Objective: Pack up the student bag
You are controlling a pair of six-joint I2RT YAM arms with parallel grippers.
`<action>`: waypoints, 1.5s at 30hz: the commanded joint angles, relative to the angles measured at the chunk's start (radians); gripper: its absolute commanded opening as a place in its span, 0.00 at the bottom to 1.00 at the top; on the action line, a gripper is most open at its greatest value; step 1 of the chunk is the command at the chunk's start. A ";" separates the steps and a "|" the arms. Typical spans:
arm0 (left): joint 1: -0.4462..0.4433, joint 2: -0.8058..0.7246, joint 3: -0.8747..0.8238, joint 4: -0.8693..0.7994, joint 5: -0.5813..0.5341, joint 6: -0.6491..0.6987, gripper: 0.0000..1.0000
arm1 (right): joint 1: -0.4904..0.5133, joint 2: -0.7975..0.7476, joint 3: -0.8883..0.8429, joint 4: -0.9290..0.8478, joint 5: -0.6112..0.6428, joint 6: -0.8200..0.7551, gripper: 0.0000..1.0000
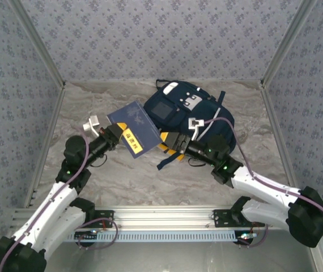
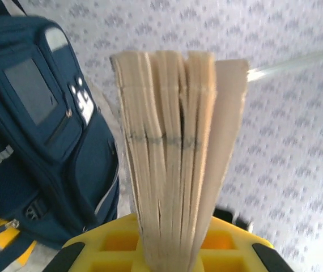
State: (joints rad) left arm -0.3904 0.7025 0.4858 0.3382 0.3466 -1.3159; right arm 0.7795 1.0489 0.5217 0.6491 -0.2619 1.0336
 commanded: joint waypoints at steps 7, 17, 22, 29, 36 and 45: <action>-0.162 -0.038 0.058 0.087 -0.374 -0.078 0.00 | 0.114 0.074 -0.003 0.210 0.222 0.073 0.97; -0.245 -0.016 0.049 0.089 -0.432 -0.038 0.00 | 0.138 0.226 0.092 0.375 0.182 0.102 0.84; -0.262 -0.012 0.047 0.079 -0.452 -0.022 0.00 | 0.154 0.270 0.107 0.425 0.180 0.142 0.67; -0.278 0.007 0.056 0.056 -0.456 -0.012 0.00 | 0.162 0.291 0.103 0.411 0.198 0.150 0.45; -0.285 0.007 0.087 -0.028 -0.442 0.093 0.15 | 0.136 0.238 0.063 0.341 0.223 0.162 0.00; -0.286 0.185 0.271 -0.382 -0.319 0.505 0.66 | -0.206 -0.252 0.037 -0.563 0.278 0.031 0.00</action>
State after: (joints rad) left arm -0.6697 0.8001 0.6685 0.0750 -0.0509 -0.9985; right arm 0.6487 0.9360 0.5293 0.4564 -0.0372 1.1526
